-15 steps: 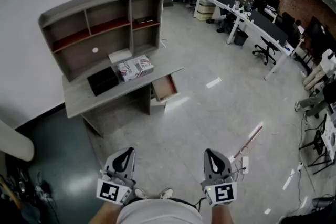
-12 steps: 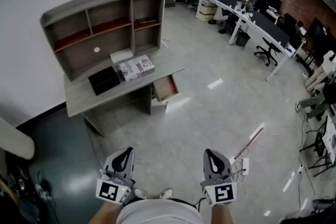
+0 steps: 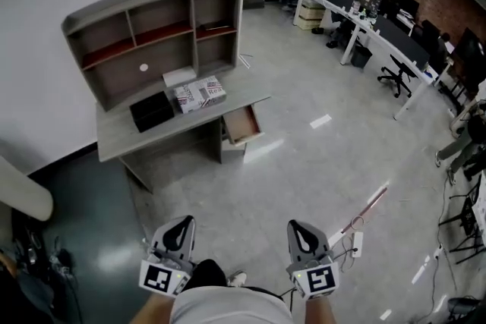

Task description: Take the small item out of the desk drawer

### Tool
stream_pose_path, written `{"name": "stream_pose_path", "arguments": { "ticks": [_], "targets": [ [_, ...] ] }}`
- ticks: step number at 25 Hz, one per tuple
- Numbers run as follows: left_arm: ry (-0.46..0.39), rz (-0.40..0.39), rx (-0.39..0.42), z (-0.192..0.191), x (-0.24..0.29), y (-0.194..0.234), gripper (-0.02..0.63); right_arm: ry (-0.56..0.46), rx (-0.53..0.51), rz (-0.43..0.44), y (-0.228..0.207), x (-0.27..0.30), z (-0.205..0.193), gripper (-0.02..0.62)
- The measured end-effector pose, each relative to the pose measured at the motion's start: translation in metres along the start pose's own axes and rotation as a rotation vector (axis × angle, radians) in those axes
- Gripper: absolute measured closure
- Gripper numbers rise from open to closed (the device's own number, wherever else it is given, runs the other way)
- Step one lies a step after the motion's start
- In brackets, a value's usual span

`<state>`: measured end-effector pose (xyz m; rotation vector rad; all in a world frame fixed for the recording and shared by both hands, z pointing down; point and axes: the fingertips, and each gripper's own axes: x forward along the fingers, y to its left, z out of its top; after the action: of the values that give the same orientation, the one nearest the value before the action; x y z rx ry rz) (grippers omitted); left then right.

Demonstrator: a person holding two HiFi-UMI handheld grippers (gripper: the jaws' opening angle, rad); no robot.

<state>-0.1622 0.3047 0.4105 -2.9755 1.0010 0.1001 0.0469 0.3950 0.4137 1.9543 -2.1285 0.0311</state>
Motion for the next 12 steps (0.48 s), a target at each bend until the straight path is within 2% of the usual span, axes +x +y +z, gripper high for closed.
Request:
{"name": "stream_pose_path", "arguments": {
  "ticks": [4, 7, 12],
  "targets": [
    [0.039, 0.003, -0.010, -0.012, 0.007, -0.001, 0.588, 0.017, 0.027, 0.000, -0.009, 0.004, -0.010, 0.574],
    [0.037, 0.004, -0.007, -0.013, 0.025, 0.003, 0.588, 0.016, 0.030, 0.006, -0.020, 0.017, -0.009, 0.572],
    [0.065, -0.010, -0.039, -0.038, 0.073, 0.031, 0.588, 0.062, 0.031, 0.015, -0.034, 0.065, -0.020, 0.572]
  ]
}}
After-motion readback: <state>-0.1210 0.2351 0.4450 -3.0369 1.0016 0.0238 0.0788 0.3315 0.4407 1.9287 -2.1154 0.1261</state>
